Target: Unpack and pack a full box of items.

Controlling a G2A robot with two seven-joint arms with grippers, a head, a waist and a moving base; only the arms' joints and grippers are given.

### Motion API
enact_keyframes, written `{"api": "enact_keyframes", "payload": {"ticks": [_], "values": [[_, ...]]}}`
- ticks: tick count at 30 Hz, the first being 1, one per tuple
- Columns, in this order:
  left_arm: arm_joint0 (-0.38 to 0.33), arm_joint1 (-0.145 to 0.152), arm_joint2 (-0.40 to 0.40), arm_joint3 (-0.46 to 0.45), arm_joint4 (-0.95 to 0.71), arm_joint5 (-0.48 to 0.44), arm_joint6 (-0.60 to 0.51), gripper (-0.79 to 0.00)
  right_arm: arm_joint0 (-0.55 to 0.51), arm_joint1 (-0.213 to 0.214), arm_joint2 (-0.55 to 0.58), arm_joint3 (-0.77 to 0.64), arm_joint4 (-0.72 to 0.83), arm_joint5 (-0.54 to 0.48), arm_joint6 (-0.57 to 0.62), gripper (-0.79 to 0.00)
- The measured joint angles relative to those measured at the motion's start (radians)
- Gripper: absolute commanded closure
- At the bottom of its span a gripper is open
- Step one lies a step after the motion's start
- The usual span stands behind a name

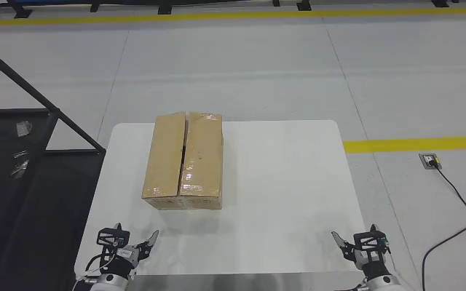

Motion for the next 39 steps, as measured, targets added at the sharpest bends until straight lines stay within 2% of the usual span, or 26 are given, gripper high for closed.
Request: {"api": "enact_keyframes", "payload": {"ticks": [20,24,28,32,36,39], "values": [[-0.005,-0.001,-0.004,-0.005,-0.016,-0.009,0.002,-0.785,0.0,0.0,-0.001,-0.001,0.0,-0.001,0.0,-0.785],[-0.032,-0.001,-0.04,0.006,-0.094,-0.062,0.048,-0.785,0.013,-0.003,-0.02,-0.019,0.013,-0.026,0.007,-0.785],[-0.087,0.0,-0.088,0.045,-0.192,-0.128,0.1,-0.785,0.044,-0.01,-0.064,-0.04,0.013,-0.009,0.031,-0.785],[-0.135,-0.002,-0.129,0.074,-0.277,-0.113,0.121,-0.785,0.079,-0.015,-0.107,-0.056,-0.032,0.016,0.072,-0.785],[-0.148,-0.002,-0.145,0.084,-0.289,-0.104,0.117,-0.785,0.093,-0.015,-0.132,-0.065,-0.178,0.032,0.091,-0.785],[-0.147,-0.002,-0.145,0.083,-0.288,-0.104,0.117,-0.785,0.092,-0.015,-0.13,-0.064,-0.129,0.031,0.09,-0.785]]}}
